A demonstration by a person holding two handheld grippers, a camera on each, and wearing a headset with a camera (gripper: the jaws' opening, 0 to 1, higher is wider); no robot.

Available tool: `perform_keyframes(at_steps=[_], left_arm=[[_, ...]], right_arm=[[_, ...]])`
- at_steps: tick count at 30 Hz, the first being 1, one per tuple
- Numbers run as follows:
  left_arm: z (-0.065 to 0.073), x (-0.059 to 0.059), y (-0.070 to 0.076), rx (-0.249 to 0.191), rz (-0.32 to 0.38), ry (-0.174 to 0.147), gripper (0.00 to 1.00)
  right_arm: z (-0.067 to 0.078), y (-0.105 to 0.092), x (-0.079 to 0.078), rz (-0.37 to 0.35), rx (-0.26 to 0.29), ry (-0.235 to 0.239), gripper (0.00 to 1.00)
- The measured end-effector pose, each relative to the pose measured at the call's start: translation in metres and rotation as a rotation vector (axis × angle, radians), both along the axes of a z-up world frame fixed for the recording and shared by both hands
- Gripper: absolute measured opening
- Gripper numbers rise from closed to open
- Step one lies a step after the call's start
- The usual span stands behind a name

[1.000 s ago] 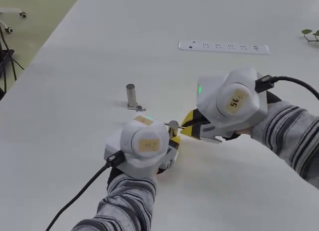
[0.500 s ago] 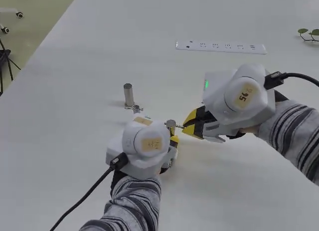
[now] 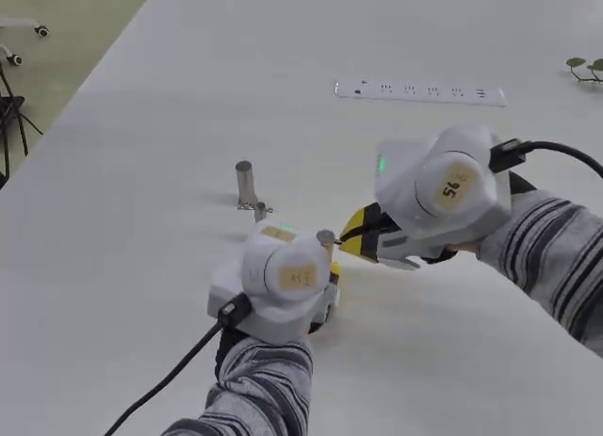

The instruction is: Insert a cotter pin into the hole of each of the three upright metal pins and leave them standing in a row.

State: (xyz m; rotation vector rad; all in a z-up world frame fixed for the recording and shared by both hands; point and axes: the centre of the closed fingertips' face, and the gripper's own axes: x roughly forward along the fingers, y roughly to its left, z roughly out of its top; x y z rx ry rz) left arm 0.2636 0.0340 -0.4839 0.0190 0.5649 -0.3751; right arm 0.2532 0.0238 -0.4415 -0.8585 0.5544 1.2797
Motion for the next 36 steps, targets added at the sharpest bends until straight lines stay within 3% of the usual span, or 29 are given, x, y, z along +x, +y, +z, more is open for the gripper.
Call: perform_keyframes(at_steps=[16,20,26,36], left_arm=[[-0.001,0.000,-0.001,0.015,-0.027,0.001,0.10],[-0.002,-0.003,0.003,0.022,-0.030,0.014,0.17],[0.001,-0.007,0.005,0.016,-0.050,0.013,0.28],[0.005,-0.013,0.004,-0.024,-0.089,0.017,0.45]], right_arm=[[0.000,0.002,-0.001,0.010,0.009,-0.002,0.00],[0.001,0.004,-0.001,-0.004,0.030,0.012,0.02],[0.001,0.010,0.001,-0.049,0.080,0.063,0.10],[-0.008,0.019,0.004,-0.114,0.137,0.158,0.12]])
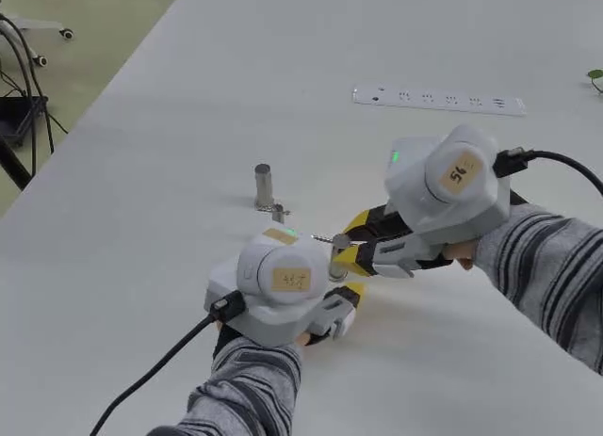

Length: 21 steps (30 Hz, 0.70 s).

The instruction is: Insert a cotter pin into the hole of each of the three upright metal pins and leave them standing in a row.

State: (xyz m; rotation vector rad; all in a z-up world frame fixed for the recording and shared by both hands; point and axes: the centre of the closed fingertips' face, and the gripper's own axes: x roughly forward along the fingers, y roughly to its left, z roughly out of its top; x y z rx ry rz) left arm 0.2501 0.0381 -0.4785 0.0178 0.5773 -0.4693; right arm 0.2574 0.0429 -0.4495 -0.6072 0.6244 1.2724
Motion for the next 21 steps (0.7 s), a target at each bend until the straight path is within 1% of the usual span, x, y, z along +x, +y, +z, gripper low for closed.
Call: perform_keyframes(at_steps=[2,5,7,8,12,15,16,18,21], left_arm=[[0.001,-0.002,0.000,0.001,-0.009,0.002,0.48],[0.002,-0.005,0.000,0.001,-0.020,0.000,0.50],[0.004,-0.006,0.001,-0.001,-0.026,-0.010,0.52],[0.007,-0.007,0.002,-0.002,-0.031,-0.024,0.52],[0.010,-0.009,0.008,0.003,-0.040,-0.031,0.56],[0.014,-0.008,0.013,0.001,-0.033,-0.043,0.59],[0.017,-0.008,0.016,-0.008,-0.025,-0.044,0.60],[0.022,-0.008,0.019,-0.043,-0.014,-0.050,0.61],[0.026,-0.009,0.026,-0.035,-0.009,-0.054,0.64]], right_arm=[[-0.002,0.000,0.002,-0.010,0.003,0.014,0.11],[-0.004,0.001,0.002,-0.019,0.008,0.022,0.10],[-0.004,0.001,0.002,-0.027,0.013,0.028,0.09],[-0.004,0.002,0.003,-0.027,0.018,0.028,0.09],[-0.003,0.002,0.001,-0.040,0.035,0.050,0.09],[-0.003,0.002,0.002,-0.041,0.036,0.052,0.08],[-0.003,0.002,0.002,-0.042,0.035,0.055,0.08],[-0.002,0.001,0.002,-0.045,0.026,0.052,0.08],[-0.001,0.000,0.004,-0.039,0.014,0.042,0.08]])
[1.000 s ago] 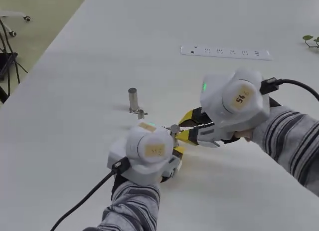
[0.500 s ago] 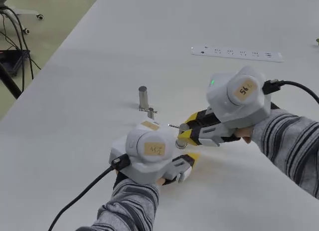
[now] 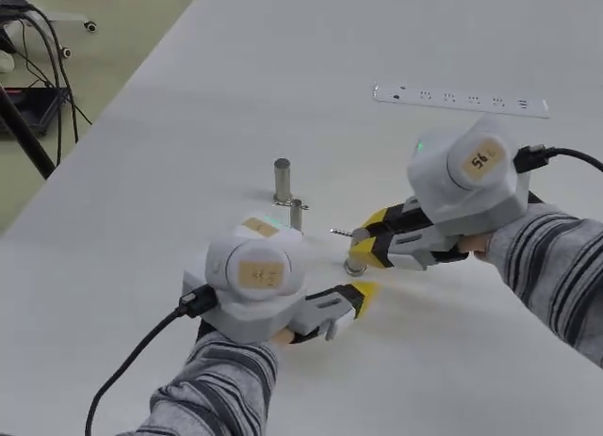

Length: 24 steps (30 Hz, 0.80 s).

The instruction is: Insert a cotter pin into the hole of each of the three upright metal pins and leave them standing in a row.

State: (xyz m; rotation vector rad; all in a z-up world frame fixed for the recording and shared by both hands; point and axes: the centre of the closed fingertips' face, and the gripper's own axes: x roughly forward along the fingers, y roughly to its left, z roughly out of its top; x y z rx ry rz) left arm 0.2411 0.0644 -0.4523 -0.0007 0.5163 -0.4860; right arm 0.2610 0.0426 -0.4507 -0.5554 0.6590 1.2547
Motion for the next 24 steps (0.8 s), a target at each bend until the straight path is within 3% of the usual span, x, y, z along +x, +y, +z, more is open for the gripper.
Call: perform_keyframes(at_steps=[12,16,24], left_arm=[[0.016,0.003,0.032,0.033,0.030,-0.054,0.74],[0.019,0.004,0.036,0.053,0.016,-0.068,0.77],[0.023,0.003,0.040,0.041,-0.001,-0.079,0.81]], right_arm=[[0.004,-0.007,0.019,-0.011,-0.018,-0.003,0.08],[0.004,-0.007,0.023,-0.003,-0.019,-0.002,0.08],[0.001,-0.007,0.028,0.034,-0.033,0.007,0.08]])
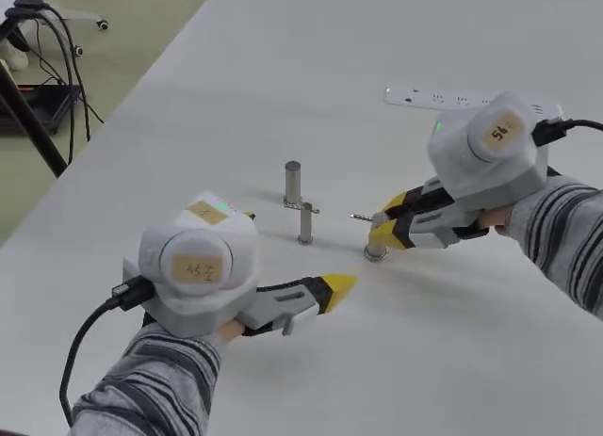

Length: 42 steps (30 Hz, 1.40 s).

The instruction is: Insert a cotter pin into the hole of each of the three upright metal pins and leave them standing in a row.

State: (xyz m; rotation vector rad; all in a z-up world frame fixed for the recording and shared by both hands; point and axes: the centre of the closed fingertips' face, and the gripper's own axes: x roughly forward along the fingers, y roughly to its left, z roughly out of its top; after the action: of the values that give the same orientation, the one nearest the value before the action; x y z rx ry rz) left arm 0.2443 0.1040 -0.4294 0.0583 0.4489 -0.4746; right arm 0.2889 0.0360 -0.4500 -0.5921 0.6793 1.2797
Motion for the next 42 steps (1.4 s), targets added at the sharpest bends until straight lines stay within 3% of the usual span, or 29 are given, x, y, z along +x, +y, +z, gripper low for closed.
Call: perform_keyframes(at_steps=[20,35,42], left_arm=[[-0.001,-0.002,-0.005,-0.011,-0.033,-0.001,0.84],[-0.003,-0.004,-0.006,-0.010,-0.032,0.002,0.88],[0.000,-0.004,-0.006,-0.019,-0.040,-0.003,0.93]], right_arm=[[-0.001,-0.001,-0.001,0.088,0.008,0.014,0.08],[0.001,0.001,-0.002,0.085,0.018,0.026,0.09],[0.013,0.005,-0.003,0.102,0.056,0.013,0.17]])
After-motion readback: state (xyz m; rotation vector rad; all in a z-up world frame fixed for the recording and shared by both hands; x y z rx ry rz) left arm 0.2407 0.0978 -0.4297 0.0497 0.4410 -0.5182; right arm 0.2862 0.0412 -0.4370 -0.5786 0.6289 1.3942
